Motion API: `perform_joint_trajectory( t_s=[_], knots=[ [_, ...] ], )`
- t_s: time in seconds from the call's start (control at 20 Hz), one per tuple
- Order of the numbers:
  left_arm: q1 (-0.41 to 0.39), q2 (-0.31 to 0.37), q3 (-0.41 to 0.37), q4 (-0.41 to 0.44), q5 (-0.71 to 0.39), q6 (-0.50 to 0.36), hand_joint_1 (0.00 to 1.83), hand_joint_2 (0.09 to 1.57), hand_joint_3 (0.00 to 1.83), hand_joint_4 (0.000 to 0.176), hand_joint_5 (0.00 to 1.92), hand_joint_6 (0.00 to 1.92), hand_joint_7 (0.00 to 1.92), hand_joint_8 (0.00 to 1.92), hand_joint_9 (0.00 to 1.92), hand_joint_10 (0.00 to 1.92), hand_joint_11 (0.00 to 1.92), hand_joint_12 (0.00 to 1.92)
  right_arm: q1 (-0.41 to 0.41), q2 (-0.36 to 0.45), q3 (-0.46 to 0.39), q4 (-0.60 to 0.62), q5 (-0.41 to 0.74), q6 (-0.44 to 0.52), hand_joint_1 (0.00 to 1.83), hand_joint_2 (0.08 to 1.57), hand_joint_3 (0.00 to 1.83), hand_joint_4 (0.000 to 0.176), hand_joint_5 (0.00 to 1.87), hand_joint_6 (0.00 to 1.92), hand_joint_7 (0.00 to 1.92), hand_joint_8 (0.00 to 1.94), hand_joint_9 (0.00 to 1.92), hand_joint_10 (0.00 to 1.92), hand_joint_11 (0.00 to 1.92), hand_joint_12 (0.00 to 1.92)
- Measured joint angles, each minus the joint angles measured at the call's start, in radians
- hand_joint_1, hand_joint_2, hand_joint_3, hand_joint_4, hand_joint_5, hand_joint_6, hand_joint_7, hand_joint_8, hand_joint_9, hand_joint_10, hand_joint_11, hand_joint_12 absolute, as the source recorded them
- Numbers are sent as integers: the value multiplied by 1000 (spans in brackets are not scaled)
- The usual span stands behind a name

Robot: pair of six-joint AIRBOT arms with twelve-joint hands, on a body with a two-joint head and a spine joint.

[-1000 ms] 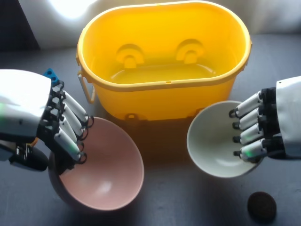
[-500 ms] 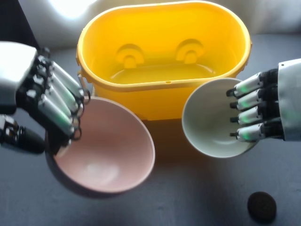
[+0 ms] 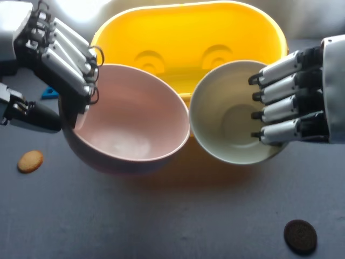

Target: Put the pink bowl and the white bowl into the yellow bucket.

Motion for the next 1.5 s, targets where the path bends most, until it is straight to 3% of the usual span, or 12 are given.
perform_joint_trajectory(
  t_s=[0.15,0.35,0.45,0.5,0.6,0.75,0.85,1.05,1.2,1.35,1.5],
  knots=[
    [-10,-9,21,4,1,-4,1377,1104,2,0,883,1102,1064,835,930,1103,761,892,0,0,0,17,-12,-42,1393,1045,0,0,1060,859,1150,586,1082,923,942,845],
    [-15,-35,56,-11,16,-6,1382,1090,0,0,918,1017,1099,795,957,1080,783,926,0,-12,3,49,-19,-148,1394,1043,0,0,1054,849,1136,625,1113,877,968,821],
    [-20,-48,75,-6,20,-8,1383,1090,0,0,915,1022,1105,773,955,1092,758,953,-2,-19,3,102,-32,-254,1395,1043,0,0,1057,845,1145,610,1105,893,978,825],
    [-29,-63,87,-11,31,-8,1385,1084,0,0,927,1002,1116,754,973,1066,779,960,-11,-24,3,180,-44,-364,1394,1044,0,0,1059,844,1141,607,1103,900,970,823],
    [-40,-79,103,-20,48,-9,1380,1097,0,0,901,1047,1083,820,939,1107,739,982,-19,-26,3,236,-61,-446,1394,1044,0,0,1060,855,1135,608,1101,895,965,822],
    [-80,-105,132,-19,55,-20,1382,1090,1,0,926,1020,1103,768,942,1107,737,974,-39,-31,3,292,-79,-549,1391,1052,0,0,1056,864,1094,685,1090,908,964,818],
    [-106,-123,153,-18,60,-19,1383,1086,0,0,940,984,1103,768,960,1095,732,1036,-42,-32,6,322,-74,-566,1391,1054,1,0,1038,887,1088,693,1092,914,953,824],
    [-122,-168,222,-21,87,-16,1382,1090,1,0,925,1009,1102,776,949,1097,741,966,-63,-39,34,324,-58,-558,1390,1057,0,0,1036,904,1095,675,1074,934,947,852],
    [-122,-210,271,-21,96,-11,1383,1083,0,0,941,984,1121,735,961,1084,753,971,-93,-81,109,350,-64,-507,1390,1059,0,0,1033,897,1085,710,1063,947,936,878],
    [-123,-240,300,-25,103,1,1376,1107,2,0,887,1070,1048,862,929,1136,730,1010,-94,-94,161,411,-80,-444,1391,1054,1,0,1038,892,1103,681,1077,919,949,858],
    [-123,-281,343,-25,118,9,1381,1094,0,0,904,1045,1086,772,965,1096,767,997,-83,-113,187,438,-104,-383,1390,1055,0,0,1043,893,1104,665,1067,939,935,852]
  ],
)
